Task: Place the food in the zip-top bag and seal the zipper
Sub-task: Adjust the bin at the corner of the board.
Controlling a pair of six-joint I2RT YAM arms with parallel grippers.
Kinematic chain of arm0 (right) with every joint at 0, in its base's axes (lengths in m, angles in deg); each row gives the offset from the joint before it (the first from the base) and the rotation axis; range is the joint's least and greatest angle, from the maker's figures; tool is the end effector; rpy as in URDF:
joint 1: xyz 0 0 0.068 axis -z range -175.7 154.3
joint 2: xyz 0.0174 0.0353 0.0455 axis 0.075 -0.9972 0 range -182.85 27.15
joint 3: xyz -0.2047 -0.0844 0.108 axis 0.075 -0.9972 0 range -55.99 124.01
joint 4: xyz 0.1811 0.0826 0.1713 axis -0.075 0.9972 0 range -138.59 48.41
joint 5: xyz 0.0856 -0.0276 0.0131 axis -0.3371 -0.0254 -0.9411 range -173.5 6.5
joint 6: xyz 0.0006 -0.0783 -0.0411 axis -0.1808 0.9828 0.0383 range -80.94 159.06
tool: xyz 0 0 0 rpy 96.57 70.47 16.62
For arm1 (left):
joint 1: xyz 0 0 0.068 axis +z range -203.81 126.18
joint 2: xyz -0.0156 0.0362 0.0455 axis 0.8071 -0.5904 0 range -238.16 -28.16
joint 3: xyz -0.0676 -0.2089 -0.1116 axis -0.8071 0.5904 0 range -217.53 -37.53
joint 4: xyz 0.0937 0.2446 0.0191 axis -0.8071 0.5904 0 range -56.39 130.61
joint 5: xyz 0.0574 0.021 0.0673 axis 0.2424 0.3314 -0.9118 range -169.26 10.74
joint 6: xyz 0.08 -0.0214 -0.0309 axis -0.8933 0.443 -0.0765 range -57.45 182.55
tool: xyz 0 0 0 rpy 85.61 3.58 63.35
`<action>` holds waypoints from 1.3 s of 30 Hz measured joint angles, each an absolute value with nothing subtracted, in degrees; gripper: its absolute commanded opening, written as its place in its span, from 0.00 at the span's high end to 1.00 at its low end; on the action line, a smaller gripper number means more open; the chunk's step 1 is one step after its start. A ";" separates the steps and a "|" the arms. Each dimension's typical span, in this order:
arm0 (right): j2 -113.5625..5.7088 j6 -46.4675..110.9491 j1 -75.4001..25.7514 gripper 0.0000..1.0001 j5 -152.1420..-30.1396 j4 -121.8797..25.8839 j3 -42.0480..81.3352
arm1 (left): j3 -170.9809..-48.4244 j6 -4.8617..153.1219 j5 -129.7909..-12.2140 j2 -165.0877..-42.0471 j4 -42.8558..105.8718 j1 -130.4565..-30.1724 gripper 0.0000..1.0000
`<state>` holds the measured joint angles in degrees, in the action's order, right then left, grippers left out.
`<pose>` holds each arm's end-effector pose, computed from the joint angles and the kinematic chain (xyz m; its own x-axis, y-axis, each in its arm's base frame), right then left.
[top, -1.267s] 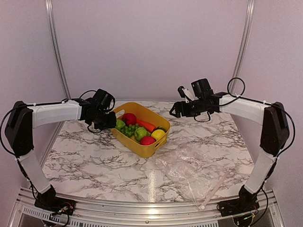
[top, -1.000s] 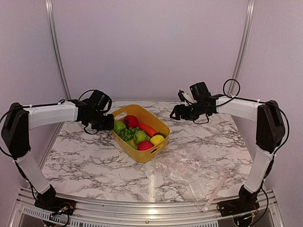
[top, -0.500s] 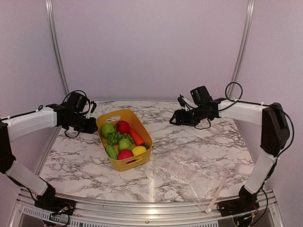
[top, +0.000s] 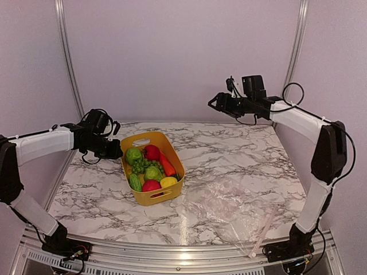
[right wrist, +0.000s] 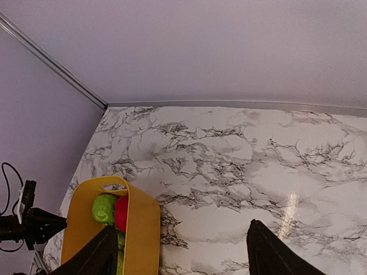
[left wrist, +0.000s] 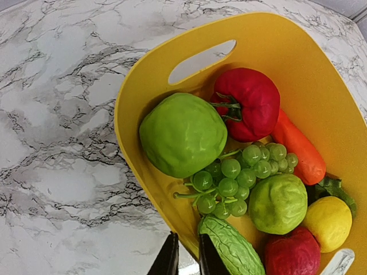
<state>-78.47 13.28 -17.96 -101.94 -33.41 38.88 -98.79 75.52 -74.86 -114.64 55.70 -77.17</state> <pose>0.4260 0.2012 0.2893 -0.6353 0.1856 -0.7496 -0.3847 0.7656 0.5156 0.3255 -0.1471 0.1869 -0.7570 0.0831 -0.6481 0.2803 0.9373 -0.2073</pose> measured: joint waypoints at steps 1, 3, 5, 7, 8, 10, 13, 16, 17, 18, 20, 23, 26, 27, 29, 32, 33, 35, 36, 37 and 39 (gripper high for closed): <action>-77.66 13.67 -18.16 0.26 -102.35 -32.69 38.51 | -98.79 75.98 -75.06 -114.64 55.74 -77.17 0.89; -74.43 14.54 -18.64 0.26 -102.77 -31.73 35.05 | -98.79 76.42 -75.30 -114.64 55.70 -77.19 0.92; -69.66 15.40 -18.96 0.26 -102.96 -30.14 29.55 | -98.74 76.35 -75.41 -114.64 55.65 -77.19 0.96; -64.37 15.96 -19.16 0.26 -103.23 -27.84 23.75 | -98.74 75.70 -75.36 -114.64 55.48 -77.19 0.98; -62.14 16.20 -19.34 0.26 -103.36 -26.99 21.42 | -98.77 74.71 -75.25 -114.57 55.20 -77.19 0.99; -56.90 16.58 -20.08 0.26 -103.55 -24.98 15.97 | -98.77 71.89 -75.21 -114.46 54.98 -77.21 1.00; -51.72 16.58 -21.39 0.25 -103.64 -23.51 10.55 | -98.77 67.09 -75.19 -114.38 55.11 -77.21 1.00; -48.83 16.55 -21.98 0.26 -103.79 -21.48 7.32 | -98.77 64.18 -75.21 -114.27 55.33 -77.21 0.91; -48.66 16.58 -22.13 0.26 -103.82 -20.98 7.03 | -98.77 63.70 -75.21 -114.20 55.44 -77.21 0.81; -48.64 16.58 -22.35 0.26 -103.82 -20.26 6.92 | -98.77 63.48 -75.21 -114.07 55.68 -77.21 0.72; -48.57 16.60 -22.61 0.26 -103.82 -18.86 6.86 | -98.77 63.94 -75.03 -113.76 56.51 -77.43 0.59; -47.43 16.58 -23.25 0.25 -103.84 -17.04 6.01 | -98.77 68.72 -76.35 -112.63 58.39 -78.46 0.56; -44.18 16.55 -23.40 0.25 -103.73 -15.58 3.19 | -98.77 75.00 -77.74 -110.86 59.02 -79.86 0.55; -43.04 16.53 -23.40 0.25 -103.68 -15.21 2.07 | -98.77 77.21 -78.29 -110.44 59.04 -80.36 0.55; -41.66 16.47 -23.40 0.25 -103.64 -14.64 0.54 | -99.03 82.43 -80.06 -110.14 59.63 -81.72 0.55; -41.40 16.36 -23.40 0.25 -103.68 -14.18 -0.29 | -99.47 90.04 -83.41 -110.46 62.19 -83.68 0.55; -41.47 16.31 -23.40 0.25 -103.73 -14.16 -0.35 | -99.51 92.59 -84.41 -110.55 63.06 -84.34 0.55; -41.49 16.14 -23.40 0.25 -103.84 -14.33 -0.35 | -99.51 96.72 -85.94 -110.77 64.44 -85.52 0.55; -41.51 16.09 -23.40 0.25 -103.88 -14.44 -0.35 | -99.51 98.17 -86.29 -110.90 64.81 -85.89 0.55; -41.60 16.09 -23.40 0.25 -103.90 -14.59 -0.35 | -99.51 99.61 -86.66 -111.25 65.21 -86.26 0.56; -41.77 16.12 -23.40 0.25 -103.97 -14.73 -0.35 | -99.60 101.64 -86.88 -112.52 65.49 -86.72 0.59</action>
<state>-41.77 16.12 -23.40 -103.97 -14.73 -0.35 -99.60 101.64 -86.88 -112.52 65.49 -86.72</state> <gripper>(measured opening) 0.751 0.444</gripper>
